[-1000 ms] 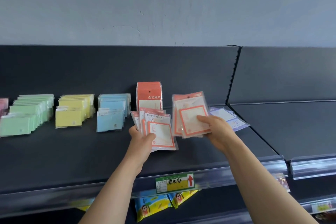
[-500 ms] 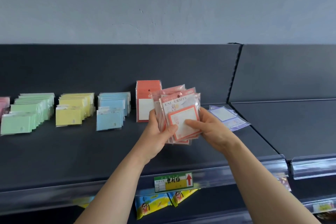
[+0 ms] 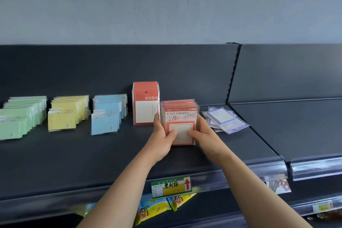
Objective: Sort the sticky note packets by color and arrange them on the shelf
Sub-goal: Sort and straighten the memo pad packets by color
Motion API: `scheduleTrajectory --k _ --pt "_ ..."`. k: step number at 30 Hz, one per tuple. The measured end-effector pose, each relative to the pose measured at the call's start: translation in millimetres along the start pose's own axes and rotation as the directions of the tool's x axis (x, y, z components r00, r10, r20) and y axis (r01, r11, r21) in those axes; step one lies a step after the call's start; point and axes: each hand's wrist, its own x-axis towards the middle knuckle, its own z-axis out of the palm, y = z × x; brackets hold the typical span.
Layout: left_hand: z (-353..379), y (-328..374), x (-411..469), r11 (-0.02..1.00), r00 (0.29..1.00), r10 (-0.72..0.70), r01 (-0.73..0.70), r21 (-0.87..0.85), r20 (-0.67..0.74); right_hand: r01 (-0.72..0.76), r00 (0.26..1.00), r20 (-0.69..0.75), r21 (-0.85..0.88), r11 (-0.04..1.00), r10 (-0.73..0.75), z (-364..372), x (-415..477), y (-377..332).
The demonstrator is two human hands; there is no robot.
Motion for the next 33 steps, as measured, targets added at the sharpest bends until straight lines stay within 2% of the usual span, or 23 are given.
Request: scheduleTrajectory --k 6,11,18,23,29,33 --pt "11.2 -9.6 11.0 0.992 0.999 0.009 -0.003 0.128 -0.047 -0.002 0.993 -0.112 -0.264 0.965 -0.029 6.2 3.9 3.4" --pt "15.7 -1.2 35.0 0.993 0.995 0.046 -0.035 0.115 -0.094 0.014 0.984 -0.164 -0.312 0.95 -0.068 -6.7 26.5 -3.6" --pt "17.3 13.0 96.2 0.995 0.988 0.007 0.009 0.1 -0.155 -0.022 0.983 -0.178 -0.293 0.956 -0.032 -26.1 79.3 -17.9" --pt "17.8 6.7 124.6 0.995 0.976 -0.095 0.098 0.007 -0.198 -0.051 0.982 -0.186 -0.253 0.966 0.003 -25.1 112.8 -7.5" --pt "23.2 -3.6 133.3 0.993 0.966 -0.108 0.095 -0.063 -0.234 -0.096 0.98 -0.185 -0.096 0.991 0.077 -18.1 128.6 12.0" --pt "24.9 -5.2 138.9 0.994 0.966 -0.099 0.085 -0.069 -0.239 -0.064 0.982 -0.181 -0.024 0.998 0.059 -19.7 135.1 12.8"
